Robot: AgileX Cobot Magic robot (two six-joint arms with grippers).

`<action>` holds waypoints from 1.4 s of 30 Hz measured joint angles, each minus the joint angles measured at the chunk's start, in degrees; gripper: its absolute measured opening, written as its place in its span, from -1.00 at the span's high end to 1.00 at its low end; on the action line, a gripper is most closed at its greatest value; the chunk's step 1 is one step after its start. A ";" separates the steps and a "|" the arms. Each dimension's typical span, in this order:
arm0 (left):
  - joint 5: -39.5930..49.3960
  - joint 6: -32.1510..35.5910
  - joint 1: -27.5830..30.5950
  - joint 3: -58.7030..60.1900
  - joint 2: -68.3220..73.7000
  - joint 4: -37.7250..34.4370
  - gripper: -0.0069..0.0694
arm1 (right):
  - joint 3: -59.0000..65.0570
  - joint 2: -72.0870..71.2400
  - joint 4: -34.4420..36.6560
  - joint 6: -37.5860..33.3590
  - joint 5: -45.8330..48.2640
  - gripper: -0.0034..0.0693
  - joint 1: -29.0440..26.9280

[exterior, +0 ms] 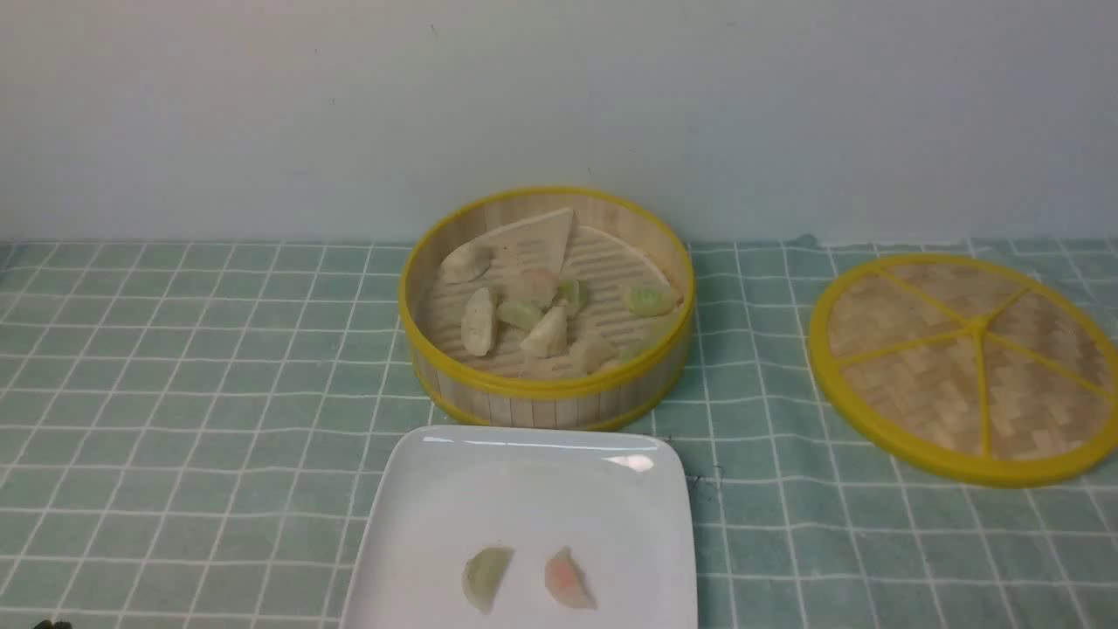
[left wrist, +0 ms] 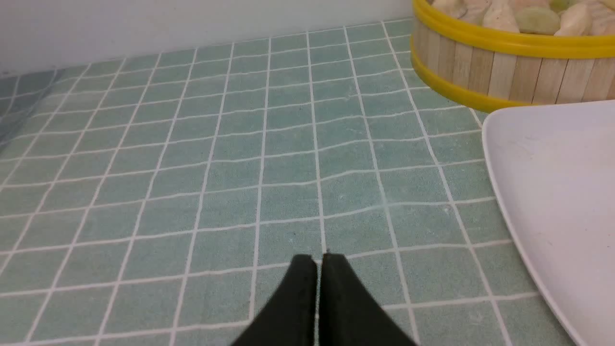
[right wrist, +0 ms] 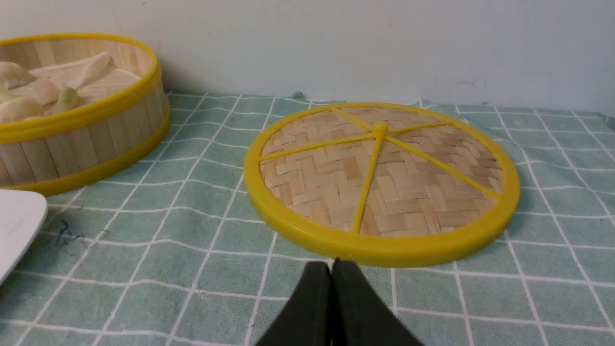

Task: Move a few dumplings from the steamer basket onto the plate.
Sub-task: Use the right arm to grab a dumpling from inside the steamer

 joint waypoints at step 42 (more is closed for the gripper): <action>0.00 0.00 0.00 0.00 0.00 0.00 0.83 | -15.08 3.89 24.46 13.74 -14.02 0.95 1.84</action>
